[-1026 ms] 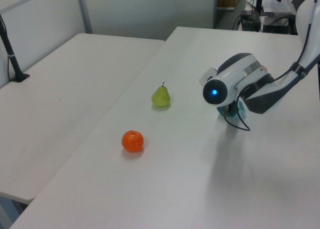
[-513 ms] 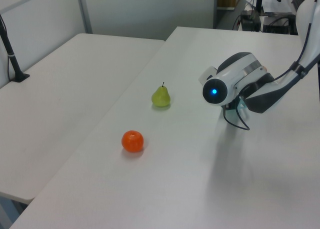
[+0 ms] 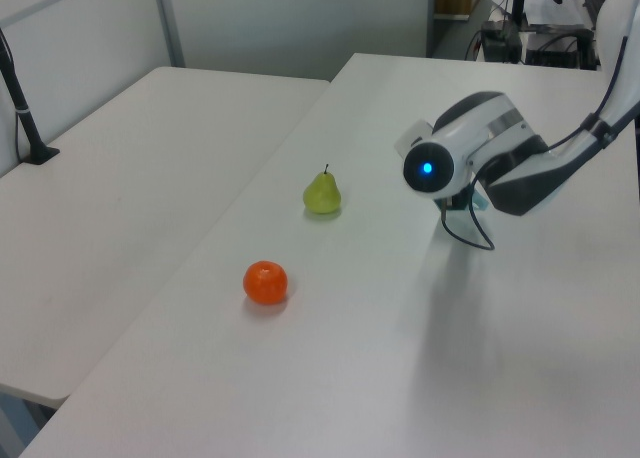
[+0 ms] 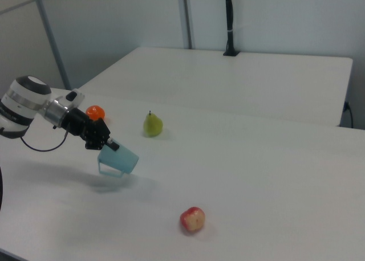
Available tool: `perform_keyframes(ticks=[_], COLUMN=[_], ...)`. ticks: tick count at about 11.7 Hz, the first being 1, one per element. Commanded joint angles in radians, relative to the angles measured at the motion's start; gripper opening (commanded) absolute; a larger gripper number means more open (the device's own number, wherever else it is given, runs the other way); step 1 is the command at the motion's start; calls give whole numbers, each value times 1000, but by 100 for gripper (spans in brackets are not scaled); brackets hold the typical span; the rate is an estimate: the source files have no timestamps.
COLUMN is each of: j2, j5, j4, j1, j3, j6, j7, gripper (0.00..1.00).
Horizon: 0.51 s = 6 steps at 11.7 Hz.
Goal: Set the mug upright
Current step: 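Lift the mug by its rim and swing it upright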
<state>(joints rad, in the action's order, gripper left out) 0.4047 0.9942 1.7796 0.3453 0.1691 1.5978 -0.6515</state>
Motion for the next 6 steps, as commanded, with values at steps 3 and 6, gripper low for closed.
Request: perform_keyframes(ticks=[3, 6], j2=[-128, -205], j5=[-144, -355], j4=[-75, -133], j1=[-25, -52], j3=[-7, -8], j6=[-12, -9], j7=[111, 198], gripper=[0, 0])
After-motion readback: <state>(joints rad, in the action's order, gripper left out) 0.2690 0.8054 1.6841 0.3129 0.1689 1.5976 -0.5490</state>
